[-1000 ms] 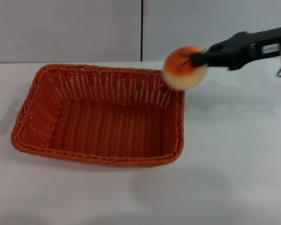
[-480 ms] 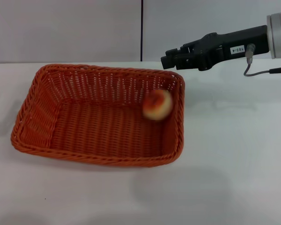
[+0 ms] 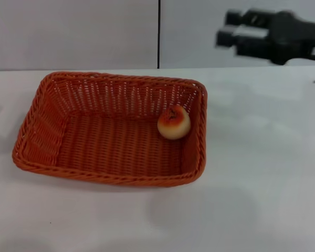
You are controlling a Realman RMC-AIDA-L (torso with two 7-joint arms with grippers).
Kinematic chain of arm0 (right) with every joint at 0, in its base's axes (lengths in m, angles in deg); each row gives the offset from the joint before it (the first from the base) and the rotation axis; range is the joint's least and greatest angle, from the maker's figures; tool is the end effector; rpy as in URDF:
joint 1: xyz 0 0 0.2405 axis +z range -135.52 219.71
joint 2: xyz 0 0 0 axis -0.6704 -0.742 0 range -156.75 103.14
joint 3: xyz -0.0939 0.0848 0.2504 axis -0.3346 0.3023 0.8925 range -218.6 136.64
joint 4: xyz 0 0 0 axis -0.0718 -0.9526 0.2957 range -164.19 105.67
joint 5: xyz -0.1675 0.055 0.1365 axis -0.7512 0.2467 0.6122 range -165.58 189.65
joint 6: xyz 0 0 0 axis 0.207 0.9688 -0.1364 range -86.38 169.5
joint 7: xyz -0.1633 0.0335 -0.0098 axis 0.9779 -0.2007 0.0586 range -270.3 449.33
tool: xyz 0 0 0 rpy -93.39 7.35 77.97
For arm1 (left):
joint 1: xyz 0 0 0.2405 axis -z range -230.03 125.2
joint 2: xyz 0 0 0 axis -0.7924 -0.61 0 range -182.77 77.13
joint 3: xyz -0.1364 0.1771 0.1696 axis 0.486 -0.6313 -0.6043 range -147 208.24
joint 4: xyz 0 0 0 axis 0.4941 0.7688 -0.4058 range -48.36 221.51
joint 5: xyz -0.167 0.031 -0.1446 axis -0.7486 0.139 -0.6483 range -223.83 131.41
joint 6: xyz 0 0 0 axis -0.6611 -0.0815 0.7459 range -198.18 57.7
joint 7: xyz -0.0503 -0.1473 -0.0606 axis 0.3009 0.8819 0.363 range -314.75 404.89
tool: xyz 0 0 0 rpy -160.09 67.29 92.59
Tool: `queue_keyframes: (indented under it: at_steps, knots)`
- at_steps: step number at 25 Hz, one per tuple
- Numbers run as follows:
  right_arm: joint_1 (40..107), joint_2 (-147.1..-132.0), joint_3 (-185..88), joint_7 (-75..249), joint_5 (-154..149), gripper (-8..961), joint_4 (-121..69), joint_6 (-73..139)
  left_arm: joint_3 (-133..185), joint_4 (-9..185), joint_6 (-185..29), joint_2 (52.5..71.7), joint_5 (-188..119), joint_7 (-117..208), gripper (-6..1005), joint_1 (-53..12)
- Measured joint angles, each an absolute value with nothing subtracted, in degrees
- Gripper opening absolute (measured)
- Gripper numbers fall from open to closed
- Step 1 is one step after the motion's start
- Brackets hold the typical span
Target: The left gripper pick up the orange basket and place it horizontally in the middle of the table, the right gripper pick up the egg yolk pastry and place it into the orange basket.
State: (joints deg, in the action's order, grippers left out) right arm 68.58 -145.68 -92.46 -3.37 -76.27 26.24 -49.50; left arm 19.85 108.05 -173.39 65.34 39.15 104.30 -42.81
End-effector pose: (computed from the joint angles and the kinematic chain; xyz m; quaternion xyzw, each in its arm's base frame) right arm 0.1969 0.3750 0.0329 -0.8983 0.1627 0.3833 0.1400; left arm -0.3829 0.2414 0.0718 -0.6825 -0.2482 -0.5044 0.4670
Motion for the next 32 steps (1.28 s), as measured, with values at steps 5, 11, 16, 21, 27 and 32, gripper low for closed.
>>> queue_keyframes:
  at_steps: [5,11,16,21,27,32]
  knots:
    - [60.3,-145.65,-92.3,16.1,-57.5,664,15.5,-49.4,20.1,106.2,-175.9,65.37,38.8,94.6,739,-44.4]
    - [58.4,-145.74,-89.1,35.6,-46.4,674,-1.7,-49.3,20.4,102.0,-173.5,65.25,39.0,87.4,739,-45.0]
    - [59.6,-145.91,-86.4,51.6,-35.6,673,-17.4,-51.1,21.1,96.9,-172.6,65.39,38.7,79.1,739,-45.1]
    - [60.8,-146.01,-86.2,59.2,-33.3,671,-23.2,-51.6,23.4,92.5,-171.2,65.50,38.7,72.4,739,-45.1]
    - [62.6,-146.26,-81.1,66.4,-32.1,671,-26.5,-52.5,25.1,89.2,-170.8,65.57,38.6,68.2,739,-46.0]
    - [63.0,-146.02,-80.5,67.2,-32.0,671,-26.7,-51.4,27.1,88.0,-170.4,65.57,38.5,66.1,739,-46.1]
